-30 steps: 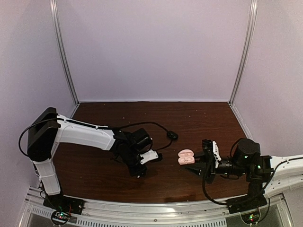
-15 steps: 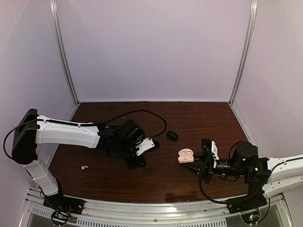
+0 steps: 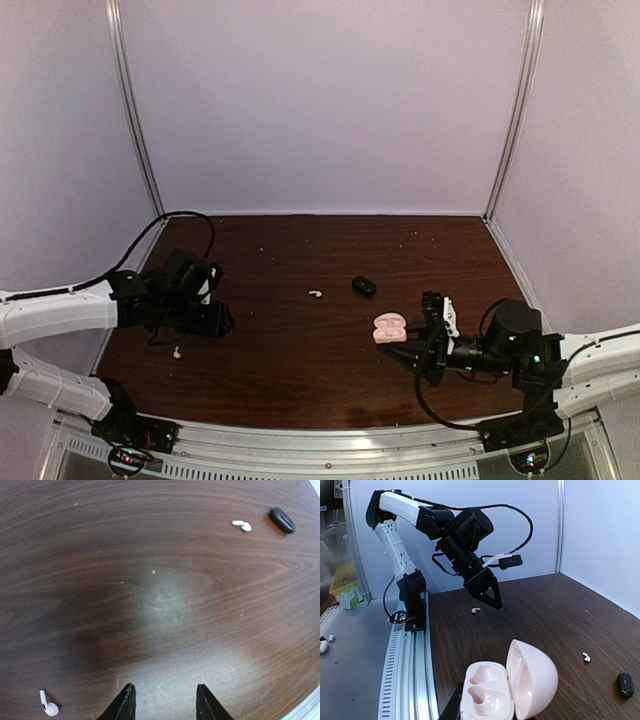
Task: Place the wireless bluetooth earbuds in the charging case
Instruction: Pick up the left earbud from the center of the board.
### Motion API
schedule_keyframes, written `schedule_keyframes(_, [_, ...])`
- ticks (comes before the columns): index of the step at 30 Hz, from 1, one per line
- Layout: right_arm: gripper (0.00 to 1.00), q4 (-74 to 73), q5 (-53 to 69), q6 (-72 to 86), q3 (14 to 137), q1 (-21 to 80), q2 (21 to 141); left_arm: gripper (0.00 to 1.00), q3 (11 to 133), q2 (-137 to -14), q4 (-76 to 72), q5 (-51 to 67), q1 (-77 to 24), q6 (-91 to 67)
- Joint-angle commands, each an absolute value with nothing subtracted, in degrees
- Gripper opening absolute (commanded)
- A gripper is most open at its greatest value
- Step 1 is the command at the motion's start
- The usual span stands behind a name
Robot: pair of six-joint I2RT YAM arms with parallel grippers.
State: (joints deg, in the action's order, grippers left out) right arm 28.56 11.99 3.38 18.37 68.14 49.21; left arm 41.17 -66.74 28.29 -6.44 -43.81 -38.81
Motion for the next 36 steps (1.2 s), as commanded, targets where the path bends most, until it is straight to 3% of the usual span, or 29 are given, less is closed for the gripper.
schedule_keyframes(1, [0.09, 31.1, 12.6, 3.6, 18.5, 68.3, 50.0, 0.42, 38.3, -61.7, 34.4, -15.1, -43.2, -54.5])
schedule_keyframes(9, [0.09, 33.7, 12.7, 4.5, 17.1, 68.2, 49.4, 0.49, 29.9, -45.7, 41.1, -17.6, -40.8, -64.0])
schedule_keyframes(25, [0.09, 34.7, 12.9, 4.9, 16.4, 68.2, 49.6, 0.51, 22.9, -51.7, 32.3, -13.0, -28.0, -61.4])
schedule_keyframes(36, [0.09, 33.4, 12.2, 4.7, 16.3, 68.2, 49.0, 0.28, 21.1, -58.1, 23.2, -8.8, -26.8, -57.7])
